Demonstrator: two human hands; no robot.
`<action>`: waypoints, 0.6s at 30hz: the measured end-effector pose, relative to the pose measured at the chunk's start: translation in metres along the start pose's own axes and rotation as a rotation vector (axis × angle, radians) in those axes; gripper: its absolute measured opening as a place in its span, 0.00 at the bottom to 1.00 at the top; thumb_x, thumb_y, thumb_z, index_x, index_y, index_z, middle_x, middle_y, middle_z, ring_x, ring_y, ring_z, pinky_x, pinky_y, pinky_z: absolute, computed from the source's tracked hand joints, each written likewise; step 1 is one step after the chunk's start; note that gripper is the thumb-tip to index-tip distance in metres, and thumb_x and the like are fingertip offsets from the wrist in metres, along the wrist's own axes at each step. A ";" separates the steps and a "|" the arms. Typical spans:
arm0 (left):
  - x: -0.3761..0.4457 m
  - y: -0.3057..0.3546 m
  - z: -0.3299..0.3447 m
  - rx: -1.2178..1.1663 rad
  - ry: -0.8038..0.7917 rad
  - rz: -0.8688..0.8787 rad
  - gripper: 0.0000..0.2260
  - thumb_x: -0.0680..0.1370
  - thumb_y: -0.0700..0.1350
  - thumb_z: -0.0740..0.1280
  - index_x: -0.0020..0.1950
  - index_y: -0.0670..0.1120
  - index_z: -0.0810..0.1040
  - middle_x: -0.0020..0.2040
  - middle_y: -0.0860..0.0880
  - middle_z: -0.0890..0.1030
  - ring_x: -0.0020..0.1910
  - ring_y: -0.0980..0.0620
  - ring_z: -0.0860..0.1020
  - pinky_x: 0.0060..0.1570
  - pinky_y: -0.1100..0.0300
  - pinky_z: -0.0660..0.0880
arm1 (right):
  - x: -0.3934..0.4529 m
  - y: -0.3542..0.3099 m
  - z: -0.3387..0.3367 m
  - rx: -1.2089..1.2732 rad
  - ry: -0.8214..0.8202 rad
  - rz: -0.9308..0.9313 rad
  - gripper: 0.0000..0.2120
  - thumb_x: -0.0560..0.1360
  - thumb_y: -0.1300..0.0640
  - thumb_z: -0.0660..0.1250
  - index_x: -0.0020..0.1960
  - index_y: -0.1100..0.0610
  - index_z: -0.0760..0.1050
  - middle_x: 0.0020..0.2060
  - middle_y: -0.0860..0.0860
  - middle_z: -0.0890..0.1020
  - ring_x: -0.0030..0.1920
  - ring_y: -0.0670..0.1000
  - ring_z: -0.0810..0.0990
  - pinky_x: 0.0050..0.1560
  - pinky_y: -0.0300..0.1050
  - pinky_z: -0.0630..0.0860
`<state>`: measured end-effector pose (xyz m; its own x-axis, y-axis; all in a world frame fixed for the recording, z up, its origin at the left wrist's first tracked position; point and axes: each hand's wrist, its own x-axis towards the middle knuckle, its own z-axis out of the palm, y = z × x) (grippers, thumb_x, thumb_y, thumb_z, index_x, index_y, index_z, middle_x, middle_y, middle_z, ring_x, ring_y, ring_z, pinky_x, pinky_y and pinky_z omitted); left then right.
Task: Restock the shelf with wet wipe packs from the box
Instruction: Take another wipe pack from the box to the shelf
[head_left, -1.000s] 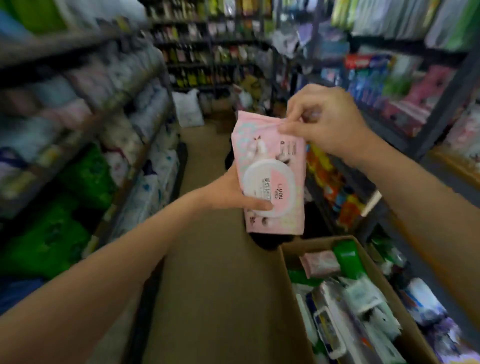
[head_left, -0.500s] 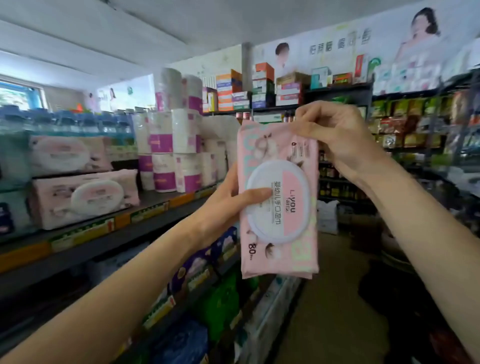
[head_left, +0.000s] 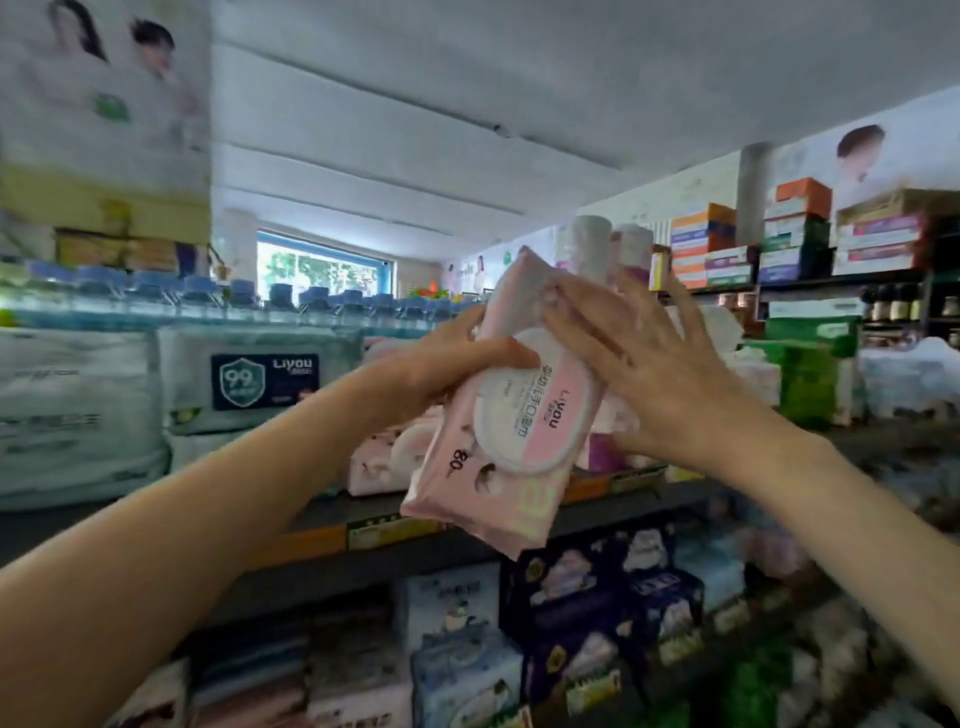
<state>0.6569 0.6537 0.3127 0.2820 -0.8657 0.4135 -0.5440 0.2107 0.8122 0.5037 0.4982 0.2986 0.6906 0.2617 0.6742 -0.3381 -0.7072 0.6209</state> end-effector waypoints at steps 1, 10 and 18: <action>0.004 0.008 -0.008 0.107 -0.051 -0.013 0.17 0.65 0.48 0.73 0.52 0.51 0.73 0.39 0.52 0.83 0.38 0.52 0.83 0.36 0.61 0.79 | 0.012 -0.004 0.009 0.001 0.054 -0.030 0.60 0.57 0.50 0.79 0.76 0.48 0.43 0.75 0.51 0.52 0.74 0.58 0.48 0.70 0.61 0.42; 0.018 0.016 -0.039 0.629 -0.091 -0.249 0.14 0.77 0.54 0.61 0.56 0.47 0.76 0.41 0.53 0.83 0.36 0.57 0.82 0.35 0.68 0.77 | 0.060 -0.030 0.083 0.194 0.348 -0.047 0.35 0.62 0.40 0.62 0.66 0.55 0.62 0.59 0.57 0.72 0.61 0.59 0.66 0.63 0.60 0.60; 0.000 -0.010 -0.057 1.352 0.084 -0.112 0.35 0.71 0.60 0.68 0.73 0.53 0.58 0.61 0.54 0.73 0.55 0.56 0.72 0.56 0.61 0.72 | 0.085 -0.026 0.122 0.254 0.416 0.146 0.37 0.61 0.42 0.62 0.66 0.56 0.62 0.59 0.60 0.71 0.61 0.59 0.64 0.60 0.57 0.58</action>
<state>0.7079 0.6776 0.3282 0.3958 -0.8086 0.4353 -0.8451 -0.5062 -0.1720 0.6492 0.4587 0.2917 0.3171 0.3512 0.8810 -0.2106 -0.8797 0.4264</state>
